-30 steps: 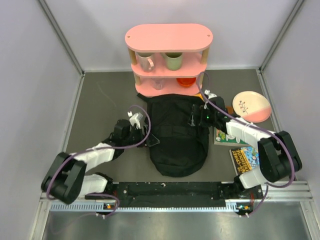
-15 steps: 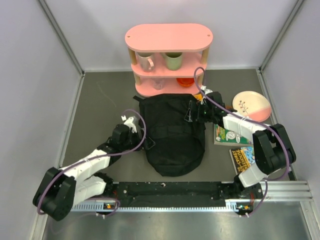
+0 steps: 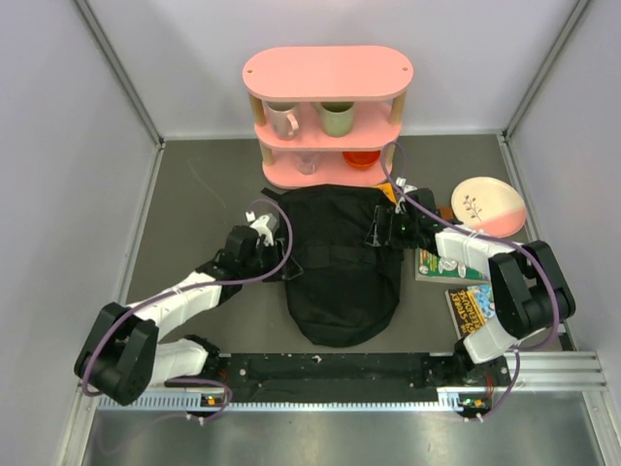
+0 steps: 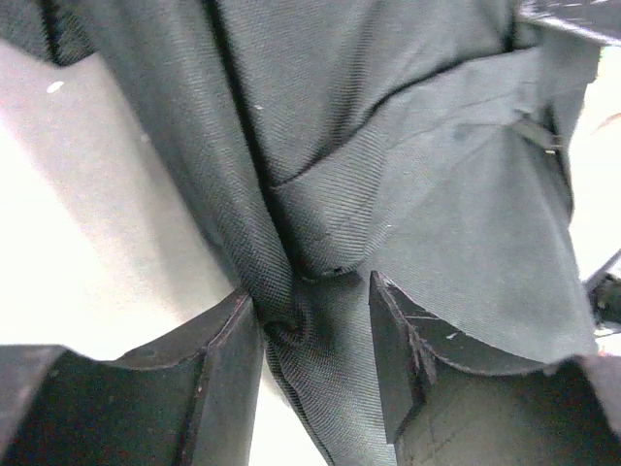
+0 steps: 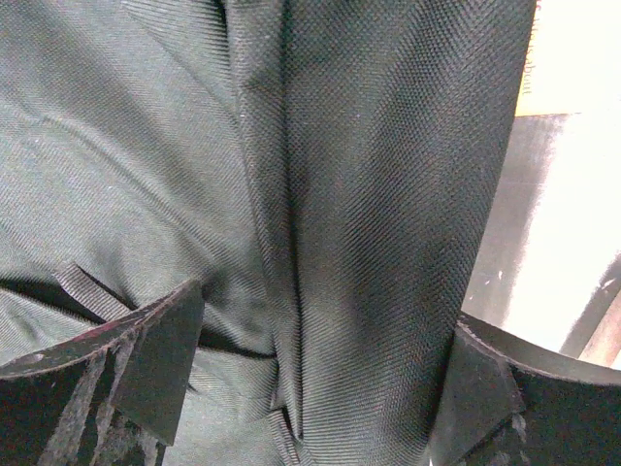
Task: Pack the student bag
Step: Move the student bag to the center of the board.
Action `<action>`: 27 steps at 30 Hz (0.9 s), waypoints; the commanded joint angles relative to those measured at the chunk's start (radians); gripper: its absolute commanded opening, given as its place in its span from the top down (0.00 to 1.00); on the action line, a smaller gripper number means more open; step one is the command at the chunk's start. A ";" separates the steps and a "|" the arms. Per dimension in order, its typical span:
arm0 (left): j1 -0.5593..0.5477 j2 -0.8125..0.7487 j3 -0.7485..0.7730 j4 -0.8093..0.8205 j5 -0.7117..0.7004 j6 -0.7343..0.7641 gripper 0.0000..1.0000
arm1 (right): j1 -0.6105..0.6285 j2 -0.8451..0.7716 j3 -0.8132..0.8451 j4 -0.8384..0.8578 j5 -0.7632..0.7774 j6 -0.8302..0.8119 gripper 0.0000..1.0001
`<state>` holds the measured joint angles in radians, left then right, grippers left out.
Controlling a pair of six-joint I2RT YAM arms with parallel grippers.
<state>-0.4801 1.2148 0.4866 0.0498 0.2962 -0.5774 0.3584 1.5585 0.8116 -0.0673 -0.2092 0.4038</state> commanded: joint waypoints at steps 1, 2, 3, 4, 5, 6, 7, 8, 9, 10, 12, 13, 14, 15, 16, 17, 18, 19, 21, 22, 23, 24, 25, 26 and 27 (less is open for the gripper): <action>-0.006 -0.108 0.093 0.094 0.168 -0.022 0.49 | -0.003 0.023 0.001 0.049 -0.048 0.020 0.19; -0.008 -0.127 0.099 0.094 0.184 -0.033 0.46 | -0.003 0.032 0.006 0.053 -0.053 0.024 0.18; -0.008 -0.142 0.115 0.088 0.201 -0.038 0.45 | -0.004 0.043 0.009 0.058 -0.062 0.029 0.18; -0.009 -0.168 0.122 0.084 0.211 -0.041 0.43 | -0.003 0.052 0.014 0.061 -0.067 0.035 0.17; -0.009 -0.179 0.130 0.070 0.221 -0.042 0.41 | -0.003 0.072 0.021 0.060 -0.070 0.039 0.17; -0.009 -0.185 0.147 0.062 0.233 -0.041 0.38 | -0.003 0.081 0.024 0.061 -0.079 0.044 0.17; -0.011 -0.192 0.153 0.056 0.256 -0.038 0.36 | -0.001 0.090 0.029 0.061 -0.082 0.053 0.16; -0.011 -0.192 0.159 0.048 0.262 -0.035 0.34 | -0.002 0.107 0.037 0.090 -0.088 0.056 0.16; -0.012 -0.192 0.167 0.035 0.264 -0.033 0.34 | -0.003 0.113 0.038 0.095 -0.099 0.061 0.16; -0.012 -0.189 0.165 0.032 0.267 -0.032 0.34 | -0.004 0.120 0.041 0.098 -0.102 0.067 0.16; -0.012 -0.179 0.170 0.021 0.274 -0.027 0.33 | -0.001 0.133 0.052 0.103 -0.110 0.070 0.16; -0.014 -0.170 0.170 0.019 0.284 -0.026 0.32 | -0.001 0.138 0.054 0.104 -0.111 0.075 0.16; -0.015 -0.167 0.170 0.019 0.287 -0.025 0.32 | -0.002 0.141 0.060 0.104 -0.119 0.078 0.16; -0.017 -0.166 0.170 0.019 0.288 -0.027 0.32 | -0.003 0.146 0.061 0.106 -0.125 0.081 0.17; -0.017 -0.164 0.170 0.019 0.285 -0.027 0.32 | -0.001 0.144 0.060 0.110 -0.128 0.086 0.19; -0.017 -0.163 0.171 0.019 0.282 -0.026 0.32 | -0.002 0.144 0.060 0.116 -0.133 0.089 0.20; -0.018 -0.164 0.173 0.012 0.273 -0.025 0.33 | 0.001 0.143 0.058 0.118 -0.136 0.096 0.26; -0.018 -0.164 0.178 -0.001 0.246 -0.015 0.41 | -0.002 0.141 0.055 0.118 -0.137 0.099 0.30; -0.017 -0.170 0.194 -0.084 0.184 0.011 0.58 | -0.001 0.126 0.041 0.141 -0.145 0.113 0.43; -0.017 -0.170 0.208 -0.128 0.138 0.046 0.77 | -0.004 0.115 0.019 0.156 -0.153 0.121 0.46; -0.017 -0.169 0.231 -0.163 0.022 0.066 0.87 | -0.003 0.106 0.003 0.171 -0.171 0.128 0.49; -0.015 -0.166 0.237 -0.191 -0.027 0.080 0.94 | -0.001 0.083 -0.011 0.213 -0.179 0.147 0.55; -0.014 -0.163 0.245 -0.220 -0.073 0.102 1.00 | -0.002 0.074 -0.041 0.227 -0.186 0.154 0.57; -0.009 -0.158 0.262 -0.237 -0.113 0.120 1.00 | -0.003 0.061 -0.055 0.241 -0.191 0.165 0.59; -0.006 -0.152 0.271 -0.246 -0.144 0.135 1.00 | -0.003 0.051 -0.069 0.263 -0.194 0.184 0.63</action>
<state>-0.4923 1.0531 0.6704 -0.1673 0.3630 -0.5346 0.3523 1.6772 0.7994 0.1040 -0.3206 0.5175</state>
